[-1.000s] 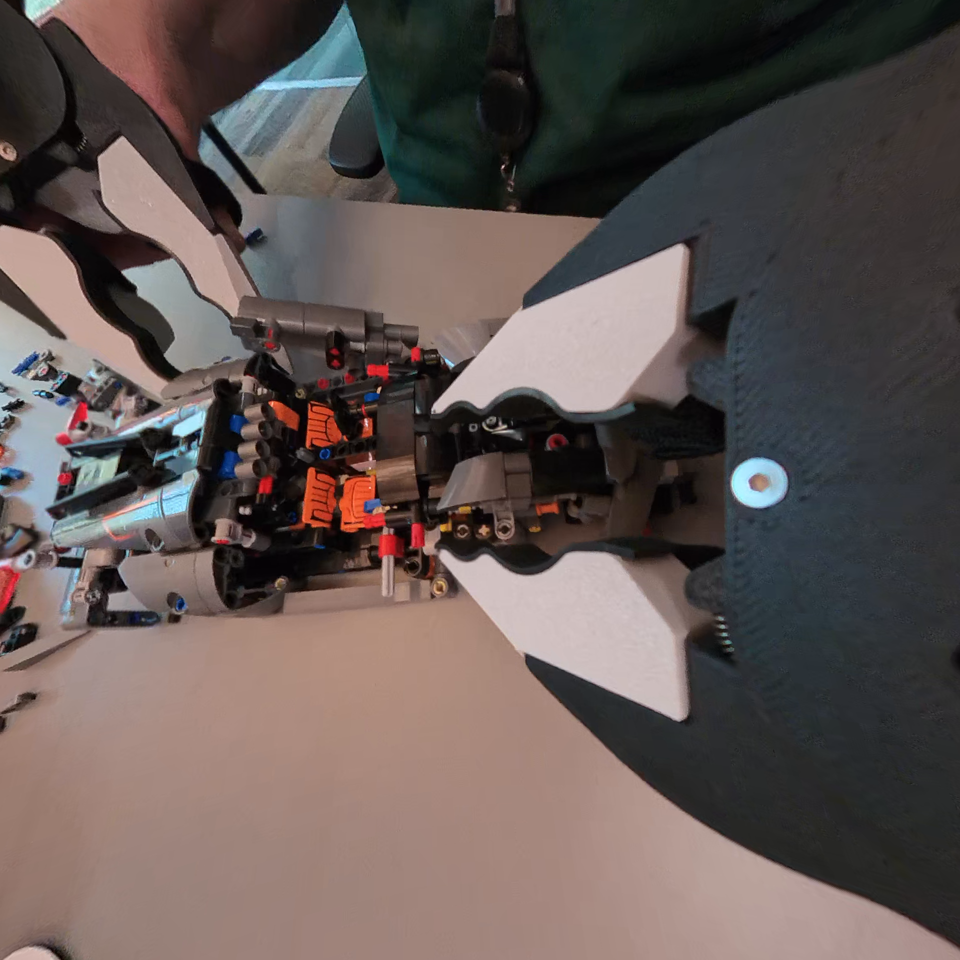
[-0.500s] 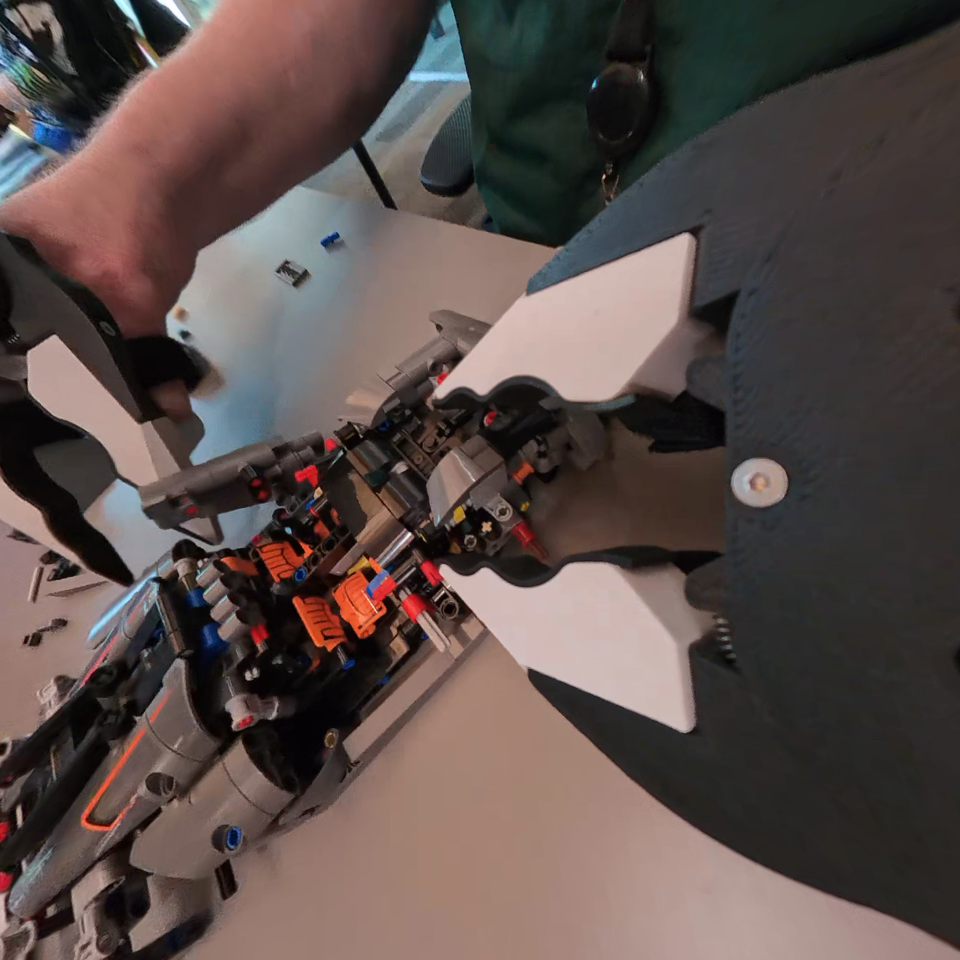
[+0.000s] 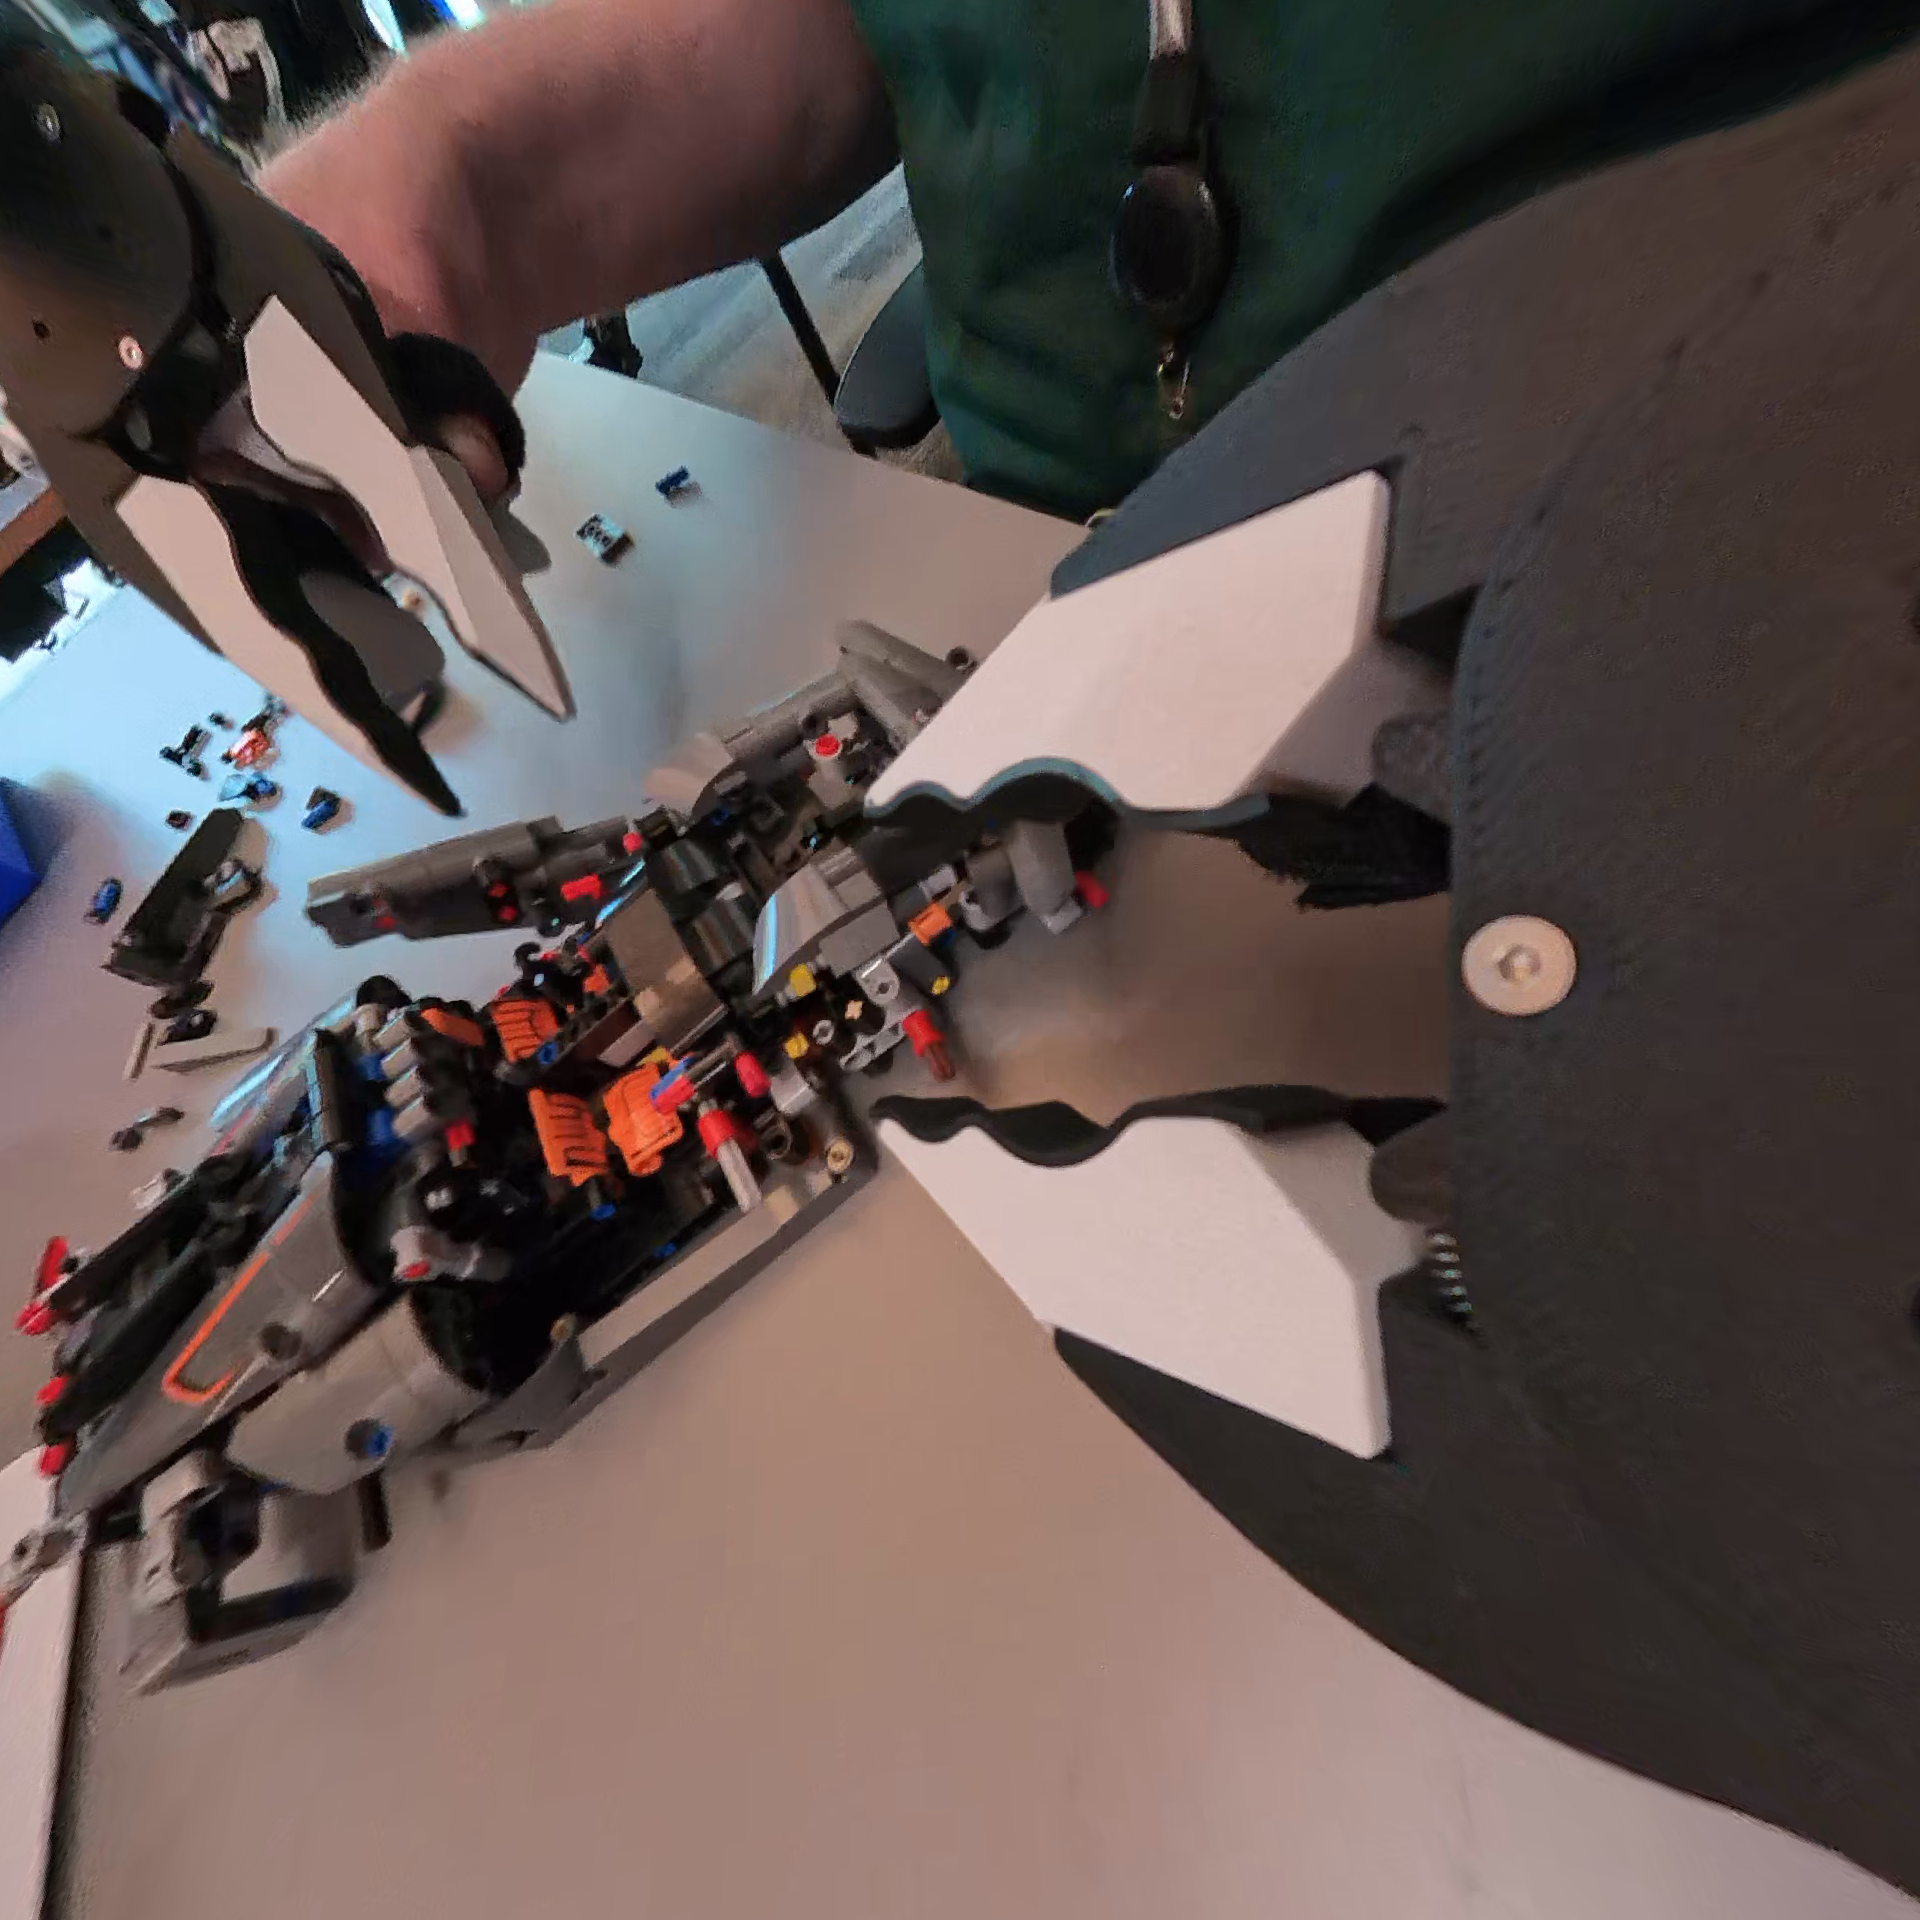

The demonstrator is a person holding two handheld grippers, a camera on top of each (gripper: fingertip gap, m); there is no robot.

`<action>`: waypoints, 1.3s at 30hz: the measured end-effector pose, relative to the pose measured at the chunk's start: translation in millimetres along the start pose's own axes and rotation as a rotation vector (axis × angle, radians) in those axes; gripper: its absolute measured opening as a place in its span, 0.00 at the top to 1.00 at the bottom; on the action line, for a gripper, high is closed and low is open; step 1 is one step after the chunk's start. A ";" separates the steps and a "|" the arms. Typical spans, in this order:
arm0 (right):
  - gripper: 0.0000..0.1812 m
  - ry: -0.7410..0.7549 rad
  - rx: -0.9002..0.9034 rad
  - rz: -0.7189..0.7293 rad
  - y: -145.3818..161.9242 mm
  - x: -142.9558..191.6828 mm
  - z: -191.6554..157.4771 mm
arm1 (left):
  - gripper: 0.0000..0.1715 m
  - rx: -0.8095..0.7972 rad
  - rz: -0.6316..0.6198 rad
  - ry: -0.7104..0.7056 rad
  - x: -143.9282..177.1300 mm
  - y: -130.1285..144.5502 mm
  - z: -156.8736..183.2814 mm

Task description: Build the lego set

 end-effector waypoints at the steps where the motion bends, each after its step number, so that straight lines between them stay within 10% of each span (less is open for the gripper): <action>1: 0.77 0.022 -0.008 -0.011 2.8 -4.1 1.5 | 0.70 0.004 0.001 0.002 -1.9 1.7 2.5; 28: 0.79 -0.042 -0.071 0.146 -13.6 -20.4 16.5 | 0.68 0.038 0.006 -0.087 -38.6 19.2 46.1; 39: 0.82 0.028 -0.118 0.056 -9.0 -14.4 59.7 | 0.64 -0.102 -0.033 0.134 -90.4 8.7 100.9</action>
Point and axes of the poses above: each gripper's, where its closed fingertips meet, x back along the fingers, y out of its underside, z = x × y across the jaws, the point moved 3 cm from there along x, back along the fingers
